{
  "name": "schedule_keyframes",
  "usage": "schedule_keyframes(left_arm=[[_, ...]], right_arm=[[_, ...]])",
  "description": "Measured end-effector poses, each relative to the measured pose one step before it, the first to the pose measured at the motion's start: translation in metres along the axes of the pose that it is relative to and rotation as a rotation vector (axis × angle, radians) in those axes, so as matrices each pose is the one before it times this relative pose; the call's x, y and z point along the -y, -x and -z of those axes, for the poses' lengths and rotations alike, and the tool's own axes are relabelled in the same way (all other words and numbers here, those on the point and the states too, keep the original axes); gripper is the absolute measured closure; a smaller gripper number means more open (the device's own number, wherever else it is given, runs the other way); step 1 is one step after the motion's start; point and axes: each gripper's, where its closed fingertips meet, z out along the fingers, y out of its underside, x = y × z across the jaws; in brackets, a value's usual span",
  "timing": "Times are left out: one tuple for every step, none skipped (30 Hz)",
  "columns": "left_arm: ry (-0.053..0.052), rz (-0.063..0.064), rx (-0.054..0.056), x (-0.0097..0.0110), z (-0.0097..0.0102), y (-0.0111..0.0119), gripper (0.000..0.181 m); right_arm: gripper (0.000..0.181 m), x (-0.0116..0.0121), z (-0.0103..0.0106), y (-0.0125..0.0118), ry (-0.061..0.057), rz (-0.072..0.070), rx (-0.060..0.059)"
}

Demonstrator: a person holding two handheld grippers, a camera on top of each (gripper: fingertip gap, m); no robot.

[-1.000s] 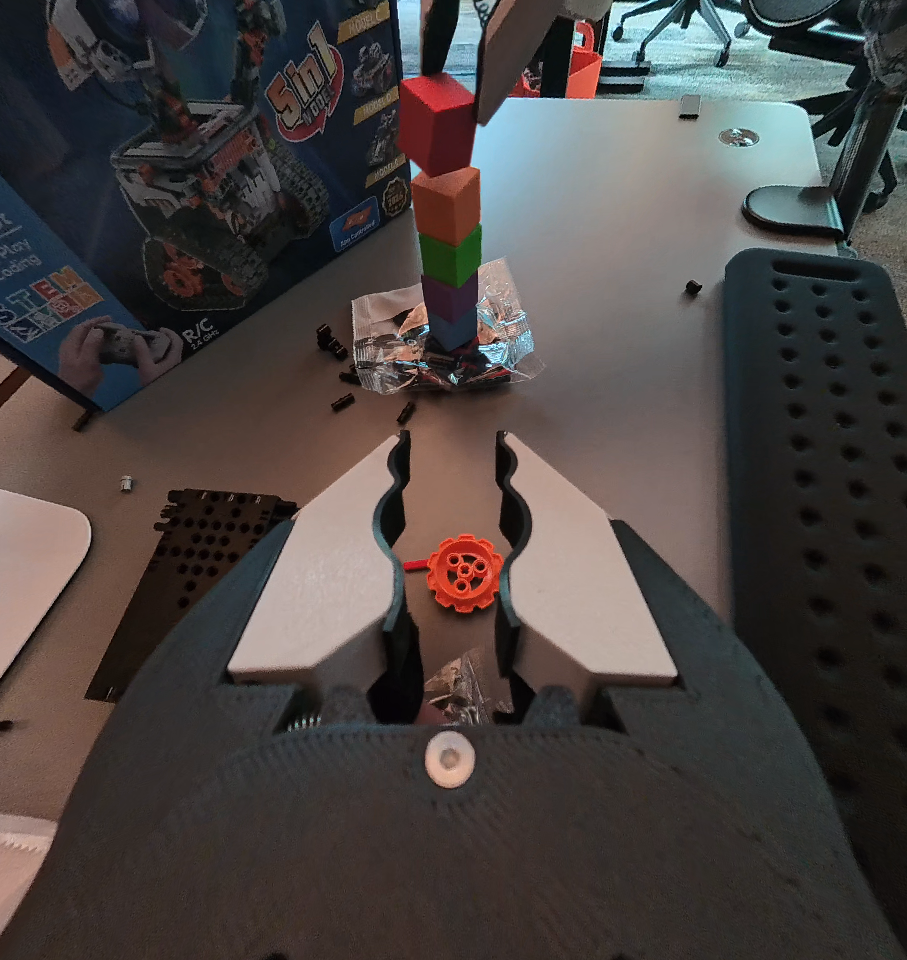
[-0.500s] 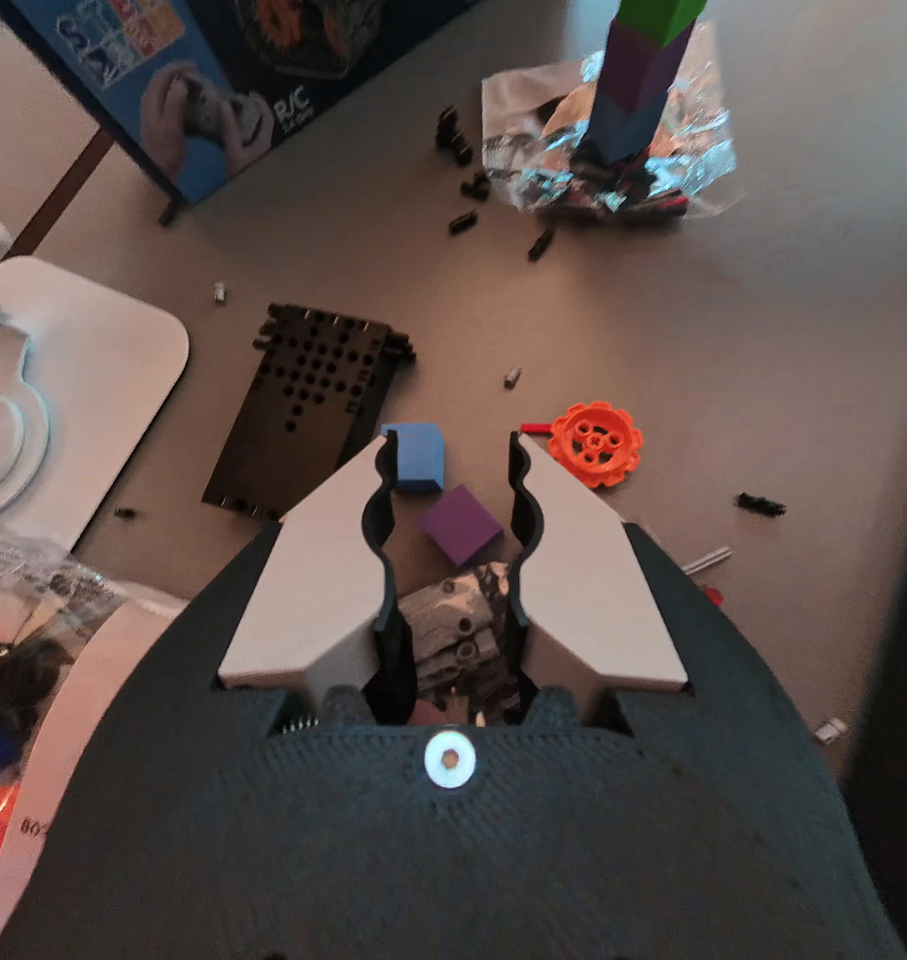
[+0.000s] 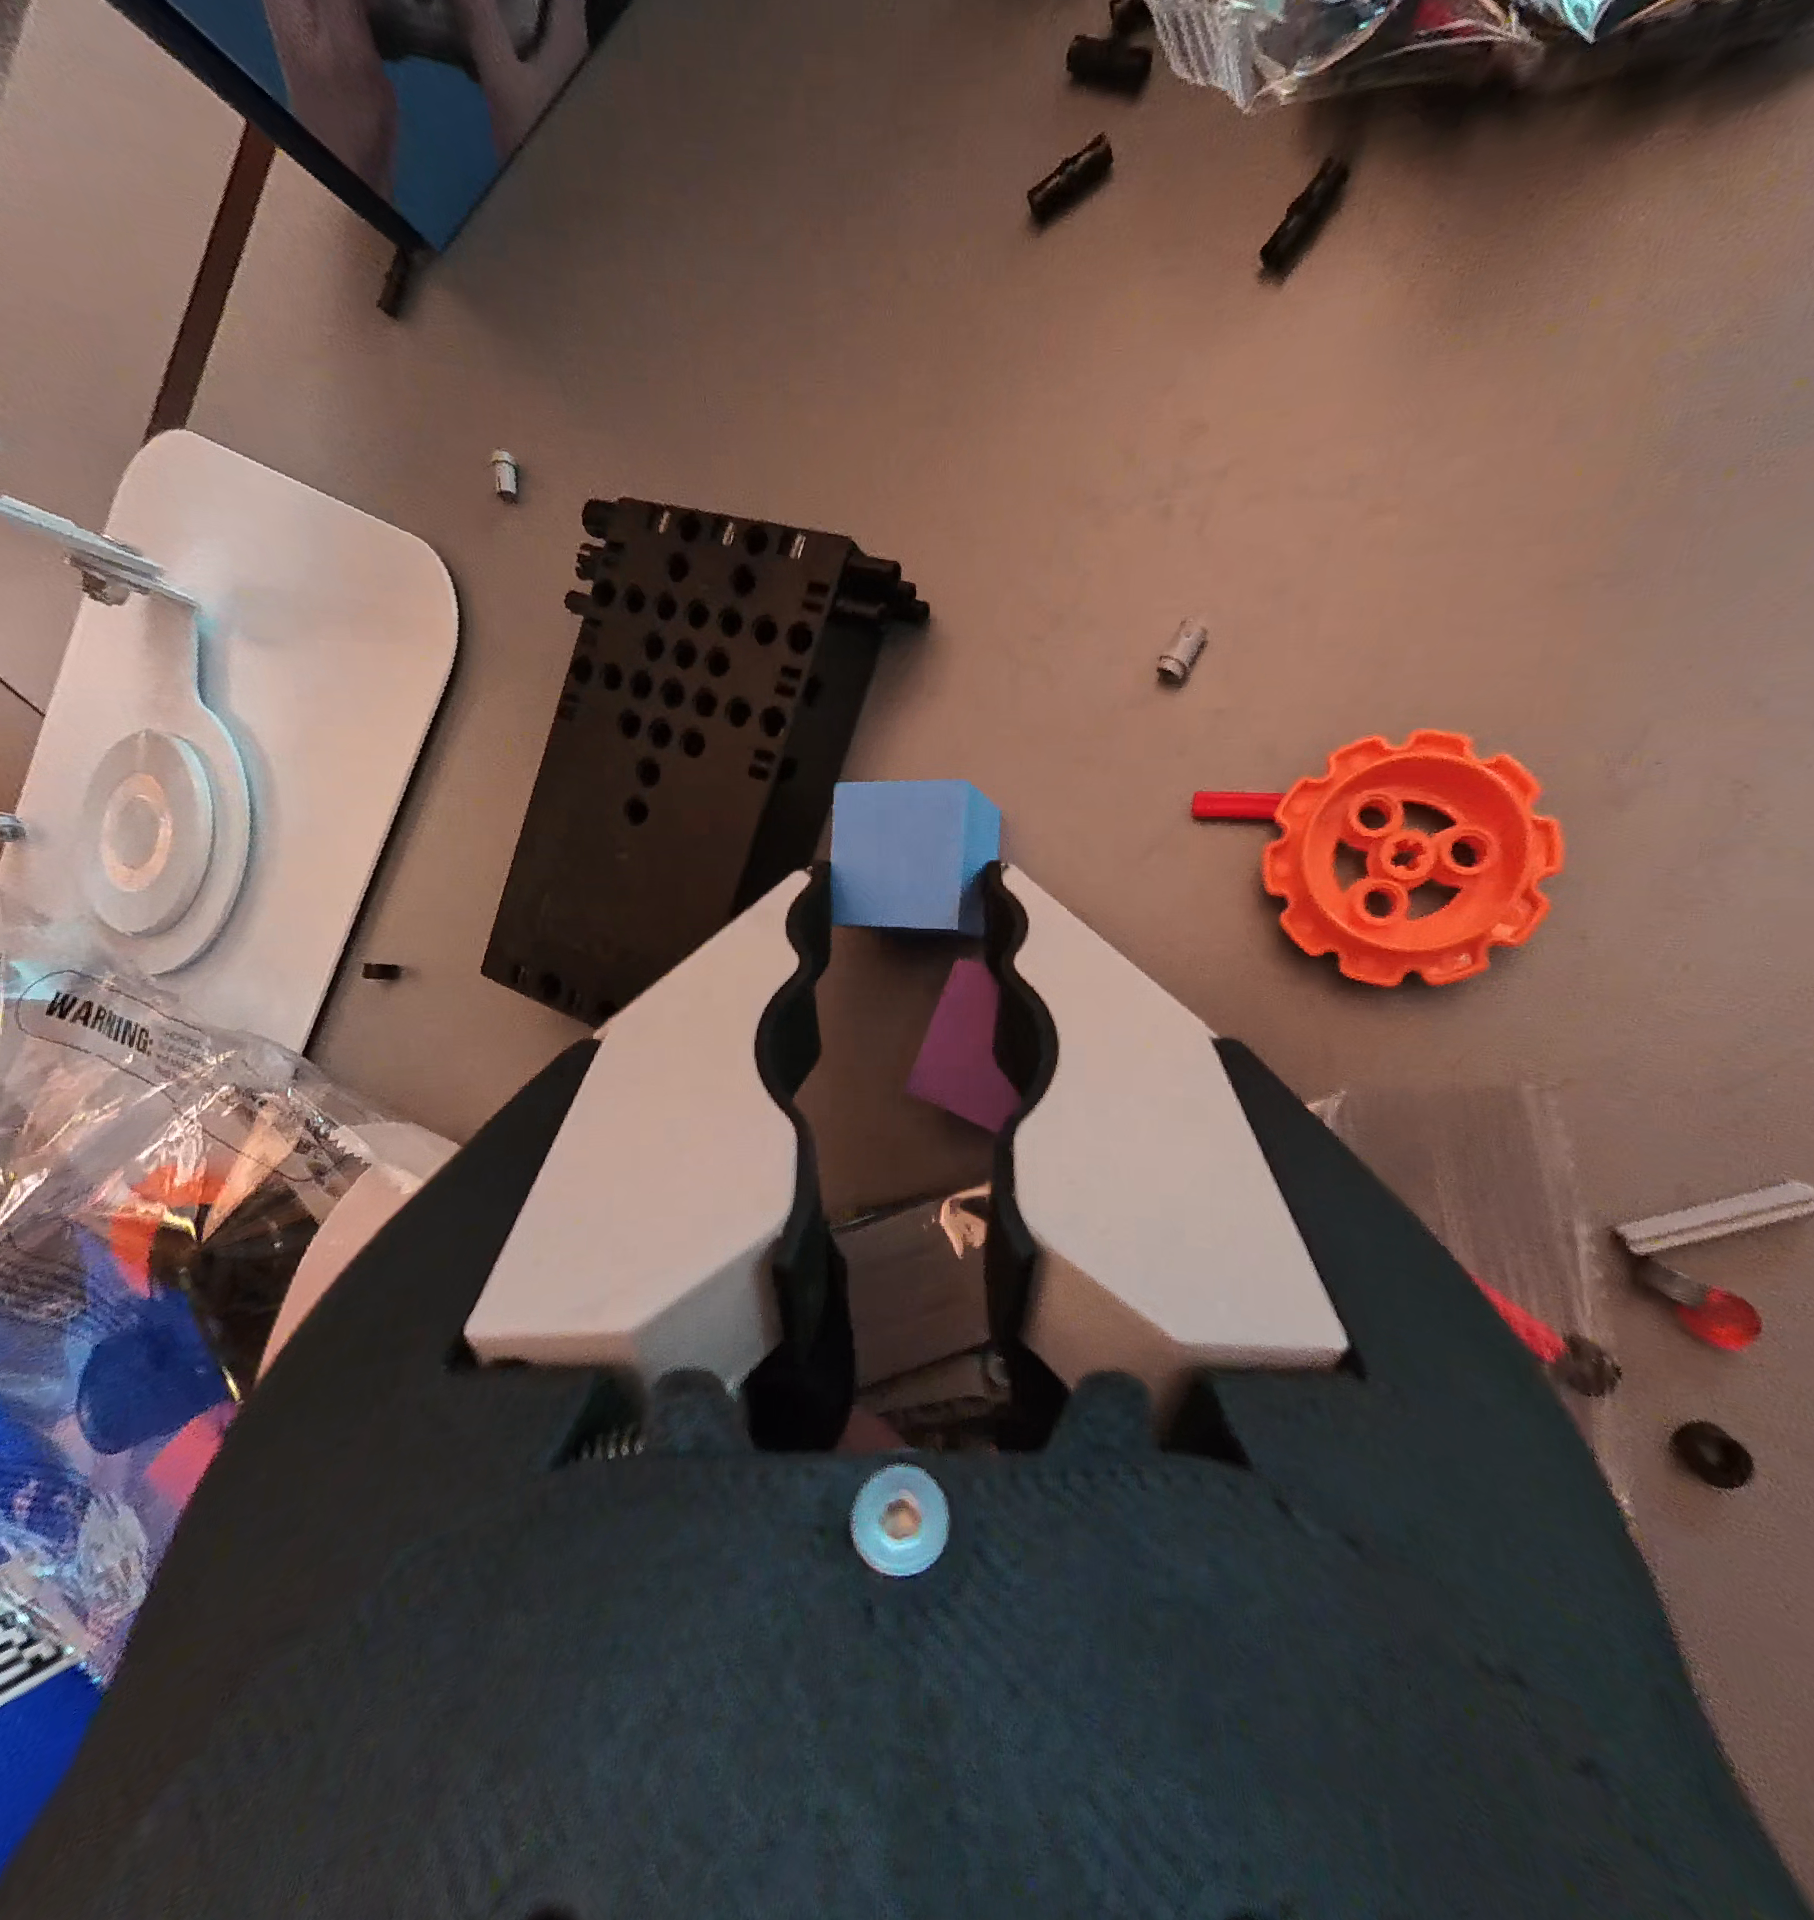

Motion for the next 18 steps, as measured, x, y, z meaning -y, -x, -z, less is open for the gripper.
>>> schedule_keyframes(left_arm=[[-0.0071,-0.0025,0.0048,0.00106,0.00036,0.00033,0.154],[-0.0153,0.0065,0.0040,0.00254,0.00190,0.00106,0.154],[-0.0341,0.0164,-0.0027,0.00556,0.00378,0.00105,0.154],[-0.0603,0.0360,-0.0287,0.00996,0.00604,-0.00162,0.154],[-0.0801,0.0535,-0.0427,0.01352,0.00756,-0.00302,0.154],[-0.0921,0.0535,-0.0584,0.01592,0.00828,-0.00585,0.154],[-0.1047,0.0404,-0.0697,0.01832,0.00835,-0.00921,0.154],[-0.1039,0.0373,-0.0717,0.01854,0.00748,-0.01118,0.154],[-0.0847,0.0446,-0.0636,0.01577,0.00553,-0.01016,0.154],[-0.0670,0.0375,-0.0631,0.01217,0.00354,-0.01047,0.154],[-0.0508,0.0300,-0.0618,0.00859,0.00215,-0.01045,0.154],[-0.0419,0.0279,-0.0516,0.00630,0.00122,-0.00868,0.154],[-0.0283,0.0264,-0.0471,0.00363,0.00051,-0.00740,0.154],[-0.0110,0.0209,-0.0361,0.00072,-0.00032,-0.00512,0.154],[-0.0039,0.0174,-0.0182,-0.00028,-0.00066,-0.00203,0.154],[-0.0126,0.0153,-0.0169,0.00137,-0.00045,-0.00207,0.155],[-0.0152,0.0181,-0.0254,0.00210,-0.00024,-0.00369,0.154],[-0.0083,0.0138,-0.0229,0.00110,-0.00047,-0.00377,0.154]], right_arm=[[0.151,0.00359,0.00057,0.00362,-0.0133,0.0106,0.0008],[0.151,0.00515,0.00028,0.00525,-0.0188,0.0174,0.0041],[0.150,0.00654,-0.00022,0.00698,-0.0238,0.0228,0.0070],[0.148,0.00744,-0.00136,0.00744,-0.0265,0.0268,0.0043],[0.147,0.00855,-0.00254,0.00722,-0.0317,0.0357,-0.0057],[0.145,0.00869,-0.00421,0.00655,-0.0340,0.0389,-0.0173],[0.141,0.00621,-0.00597,0.00533,-0.0192,0.0312,-0.0263],[0.137,0.00312,-0.00760,0.00604,-0.0012,0.0348,-0.0242],[0.136,0.00250,-0.00781,0.00625,-0.0020,0.0451,-0.0261],[0.134,0.00158,-0.00776,0.00527,-0.0025,0.0432,-0.0291],[0.132,-0.00056,-0.00787,0.00485,0.0074,0.0321,-0.0210],[0.131,-0.00050,-0.00718,0.00404,0.0029,0.0214,-0.0161],[0.132,0.00149,-0.00597,0.00222,-0.0119,0.0118,-0.0187],[0.133,0.00238,-0.00486,0.00063,-0.0169,0.0016,-0.0205],[0.135,0.00291,-0.00380,-0.00011,-0.0171,0.0013,-0.0194],[0.139,0.00248,-0.00295,-0.00038,-0.0118,0.0109,-0.0182],[0.142,0.00203,-0.00249,-0.00124,-0.0071,0.0165,-0.0224],[0.147,0.00238,-0.00205,-0.00193,-0.0112,0.0131,-0.0234]])
